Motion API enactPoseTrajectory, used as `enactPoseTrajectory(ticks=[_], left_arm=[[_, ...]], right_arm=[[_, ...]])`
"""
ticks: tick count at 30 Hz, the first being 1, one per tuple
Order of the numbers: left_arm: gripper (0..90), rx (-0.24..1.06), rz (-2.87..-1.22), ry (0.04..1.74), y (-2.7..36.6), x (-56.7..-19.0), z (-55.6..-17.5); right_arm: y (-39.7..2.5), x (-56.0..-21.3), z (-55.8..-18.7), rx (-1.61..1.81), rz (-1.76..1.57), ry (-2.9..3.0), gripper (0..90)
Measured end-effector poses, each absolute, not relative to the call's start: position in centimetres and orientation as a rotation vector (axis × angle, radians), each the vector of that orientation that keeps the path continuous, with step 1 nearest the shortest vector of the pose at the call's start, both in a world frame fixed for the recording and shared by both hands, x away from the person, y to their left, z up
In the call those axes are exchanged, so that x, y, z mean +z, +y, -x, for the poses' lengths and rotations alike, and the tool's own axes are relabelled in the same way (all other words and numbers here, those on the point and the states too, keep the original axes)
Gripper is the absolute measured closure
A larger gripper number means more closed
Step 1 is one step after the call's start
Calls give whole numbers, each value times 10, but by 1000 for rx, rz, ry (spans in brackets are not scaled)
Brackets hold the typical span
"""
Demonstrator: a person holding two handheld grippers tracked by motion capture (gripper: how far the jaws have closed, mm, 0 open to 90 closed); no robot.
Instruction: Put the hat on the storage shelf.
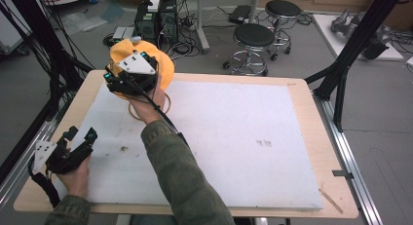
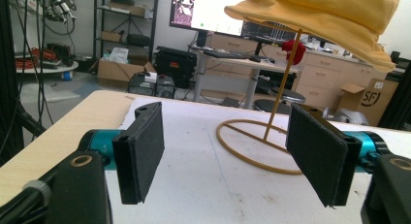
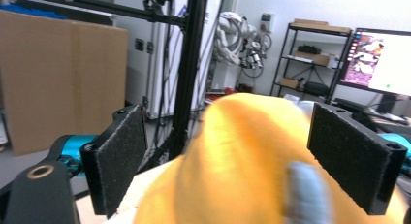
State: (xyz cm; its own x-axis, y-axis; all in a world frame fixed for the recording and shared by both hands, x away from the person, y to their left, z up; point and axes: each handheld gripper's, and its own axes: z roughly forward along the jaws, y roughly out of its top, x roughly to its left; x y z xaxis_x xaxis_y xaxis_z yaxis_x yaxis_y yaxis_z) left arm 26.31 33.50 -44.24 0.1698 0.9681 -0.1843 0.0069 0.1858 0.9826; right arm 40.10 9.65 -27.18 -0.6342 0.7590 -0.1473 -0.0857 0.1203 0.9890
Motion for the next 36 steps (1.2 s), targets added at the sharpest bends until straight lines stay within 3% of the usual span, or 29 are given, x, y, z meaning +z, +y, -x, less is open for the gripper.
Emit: enactPoseTrajectory(ticks=[12, 36], left_arm=[[301, 962, -1130, 1169, 339, -442, -259], [301, 929, -1147, 1155, 332, -443, -258]], right_arm=[[24, -249, -404, 1547, -750, 1686, 117], [-81, -302, -368, 1548, -899, 1655, 113]])
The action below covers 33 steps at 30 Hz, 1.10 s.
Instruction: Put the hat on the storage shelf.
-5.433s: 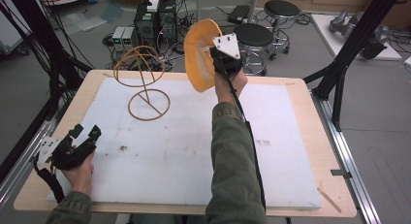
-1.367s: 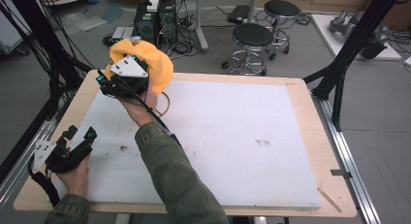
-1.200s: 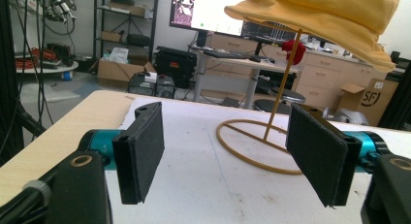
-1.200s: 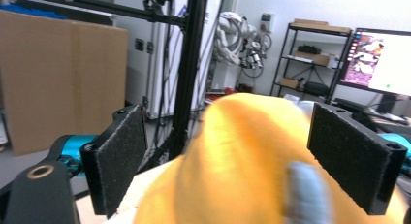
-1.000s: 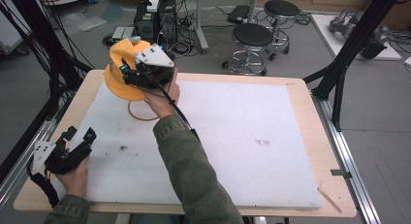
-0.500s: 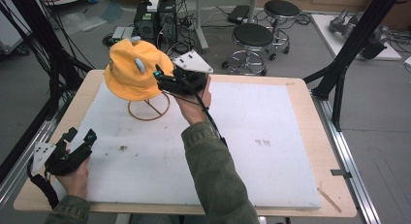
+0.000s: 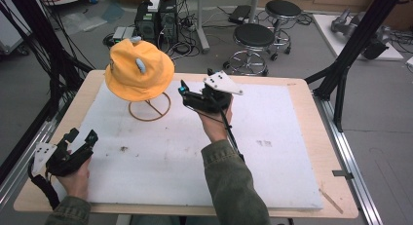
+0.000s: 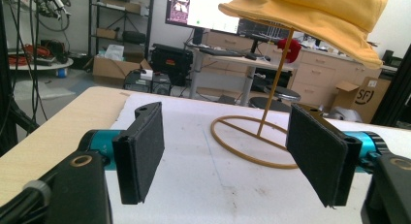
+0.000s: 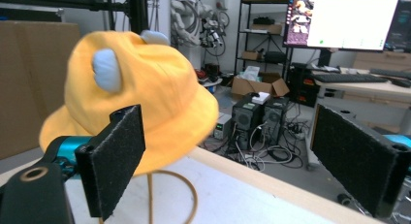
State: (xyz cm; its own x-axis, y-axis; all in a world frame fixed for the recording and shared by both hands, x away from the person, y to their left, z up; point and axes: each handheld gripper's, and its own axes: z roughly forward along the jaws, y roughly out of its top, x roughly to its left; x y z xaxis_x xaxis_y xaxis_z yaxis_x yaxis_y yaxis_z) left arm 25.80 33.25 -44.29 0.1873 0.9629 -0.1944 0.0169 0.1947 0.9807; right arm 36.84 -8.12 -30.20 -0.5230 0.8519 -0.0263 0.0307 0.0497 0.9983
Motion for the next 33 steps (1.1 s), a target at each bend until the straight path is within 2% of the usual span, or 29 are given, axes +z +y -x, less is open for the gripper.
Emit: enactPoseTrajectory(ticks=[19, 33], left_arm=[[301, 916, -1163, 1146, 324, -443, -259], [301, 887, -1182, 1130, 313, -444, -265]], right_arm=[[-180, -338, -339, 1546, -1090, 1538, 113], [-227, -346, -312, 1523, -1165, 1461, 111]])
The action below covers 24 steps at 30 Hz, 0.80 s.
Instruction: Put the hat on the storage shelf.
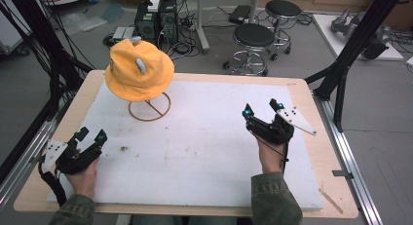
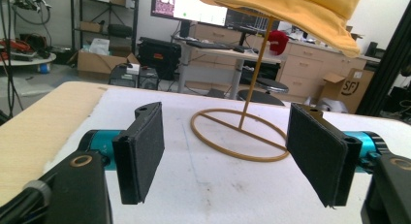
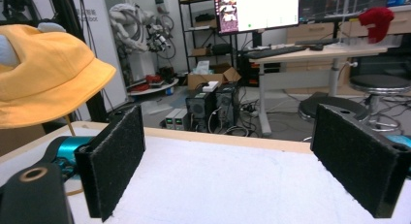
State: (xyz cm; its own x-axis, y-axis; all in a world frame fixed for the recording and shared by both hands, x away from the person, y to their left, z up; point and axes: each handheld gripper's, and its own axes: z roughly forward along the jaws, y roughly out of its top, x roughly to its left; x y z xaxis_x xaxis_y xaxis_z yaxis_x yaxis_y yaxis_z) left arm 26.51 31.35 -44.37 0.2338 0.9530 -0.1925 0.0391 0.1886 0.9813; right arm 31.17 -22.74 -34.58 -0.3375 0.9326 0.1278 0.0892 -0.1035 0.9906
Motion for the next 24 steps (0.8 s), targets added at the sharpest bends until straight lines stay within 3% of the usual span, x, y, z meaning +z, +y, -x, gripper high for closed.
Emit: enactPoseTrajectory(ticks=[15, 24], left_arm=[[301, 874, -1182, 1121, 308, -443, -265], [301, 883, -1190, 1128, 307, -444, -263]], right_arm=[[-264, -364, -279, 1399, -1213, 1447, 111], [-280, -404, -260, 1335, -1274, 1457, 111]])
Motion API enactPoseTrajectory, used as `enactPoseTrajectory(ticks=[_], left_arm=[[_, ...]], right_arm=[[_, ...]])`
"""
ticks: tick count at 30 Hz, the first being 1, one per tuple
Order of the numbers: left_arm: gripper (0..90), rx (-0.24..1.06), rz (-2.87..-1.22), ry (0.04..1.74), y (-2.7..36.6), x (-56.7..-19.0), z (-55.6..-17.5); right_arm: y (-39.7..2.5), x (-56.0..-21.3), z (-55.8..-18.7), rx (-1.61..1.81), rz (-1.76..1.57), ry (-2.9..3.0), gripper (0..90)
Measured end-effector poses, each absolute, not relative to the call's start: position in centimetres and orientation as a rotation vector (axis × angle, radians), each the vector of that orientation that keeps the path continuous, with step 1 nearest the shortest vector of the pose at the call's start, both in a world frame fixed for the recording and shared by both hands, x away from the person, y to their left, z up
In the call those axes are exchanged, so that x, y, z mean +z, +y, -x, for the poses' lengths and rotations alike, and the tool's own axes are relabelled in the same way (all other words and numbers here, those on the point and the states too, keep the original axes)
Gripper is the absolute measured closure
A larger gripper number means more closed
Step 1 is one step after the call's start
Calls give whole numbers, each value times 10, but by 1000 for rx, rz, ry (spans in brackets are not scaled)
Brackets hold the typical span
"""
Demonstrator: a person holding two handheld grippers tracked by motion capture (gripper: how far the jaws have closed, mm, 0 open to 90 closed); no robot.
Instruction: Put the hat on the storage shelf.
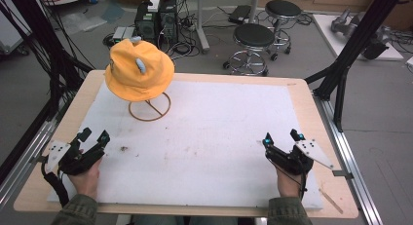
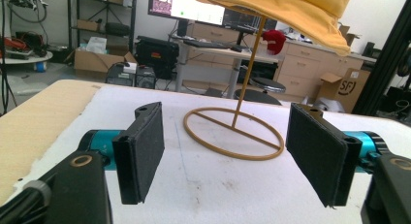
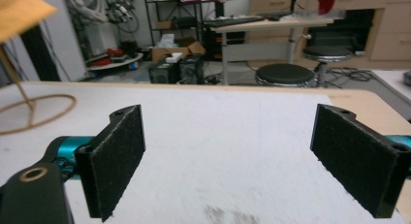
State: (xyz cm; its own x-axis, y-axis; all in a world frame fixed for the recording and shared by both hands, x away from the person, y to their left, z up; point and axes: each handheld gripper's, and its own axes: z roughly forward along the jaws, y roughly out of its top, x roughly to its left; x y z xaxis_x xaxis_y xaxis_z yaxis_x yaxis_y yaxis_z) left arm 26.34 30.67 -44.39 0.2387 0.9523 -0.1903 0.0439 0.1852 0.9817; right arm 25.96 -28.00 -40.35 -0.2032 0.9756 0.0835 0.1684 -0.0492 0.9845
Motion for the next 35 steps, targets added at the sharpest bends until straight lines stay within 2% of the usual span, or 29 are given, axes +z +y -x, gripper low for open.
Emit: enactPoseTrajectory(ticks=[5, 35], left_arm=[[301, 882, -1202, 1121, 305, -444, -266], [301, 878, -1208, 1129, 304, -445, -270]], right_arm=[[-286, -421, -265, 1233, -1301, 1433, 111], [-282, -428, -263, 1231, -1244, 1442, 111]])
